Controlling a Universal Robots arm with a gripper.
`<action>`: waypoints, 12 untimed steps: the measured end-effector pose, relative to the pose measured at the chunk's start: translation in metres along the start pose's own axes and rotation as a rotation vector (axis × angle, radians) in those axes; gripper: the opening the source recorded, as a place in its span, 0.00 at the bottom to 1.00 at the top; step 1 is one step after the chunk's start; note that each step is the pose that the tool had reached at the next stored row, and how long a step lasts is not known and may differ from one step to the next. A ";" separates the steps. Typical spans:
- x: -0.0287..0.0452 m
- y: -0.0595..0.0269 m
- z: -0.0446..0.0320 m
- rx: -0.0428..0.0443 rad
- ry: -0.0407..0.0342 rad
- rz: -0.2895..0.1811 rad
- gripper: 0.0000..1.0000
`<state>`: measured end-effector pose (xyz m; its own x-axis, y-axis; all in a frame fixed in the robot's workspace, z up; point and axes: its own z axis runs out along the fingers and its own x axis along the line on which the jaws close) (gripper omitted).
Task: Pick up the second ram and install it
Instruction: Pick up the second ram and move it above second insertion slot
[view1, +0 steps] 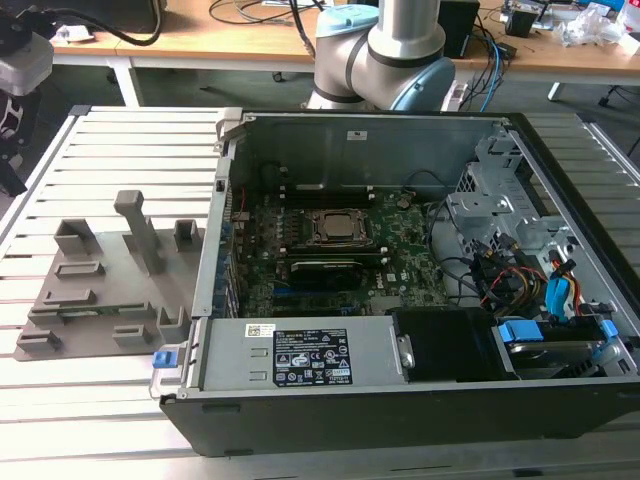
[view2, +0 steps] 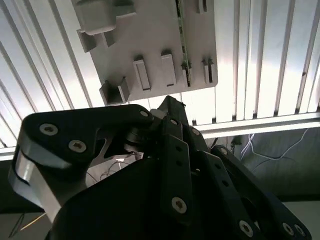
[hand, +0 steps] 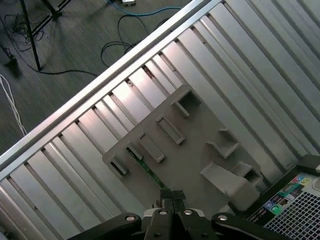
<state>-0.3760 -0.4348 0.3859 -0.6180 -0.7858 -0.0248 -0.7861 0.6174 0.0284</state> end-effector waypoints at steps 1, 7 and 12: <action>0.0000 0.0000 0.0000 -0.0008 0.0010 -0.033 0.11; 0.0000 0.0000 0.0000 -0.0034 0.0041 -0.141 0.11; 0.0000 0.0000 0.0000 -0.0052 0.0066 -0.221 0.11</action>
<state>-0.3760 -0.4348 0.3860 -0.4303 -0.9023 -0.0245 -0.9025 0.4297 0.0282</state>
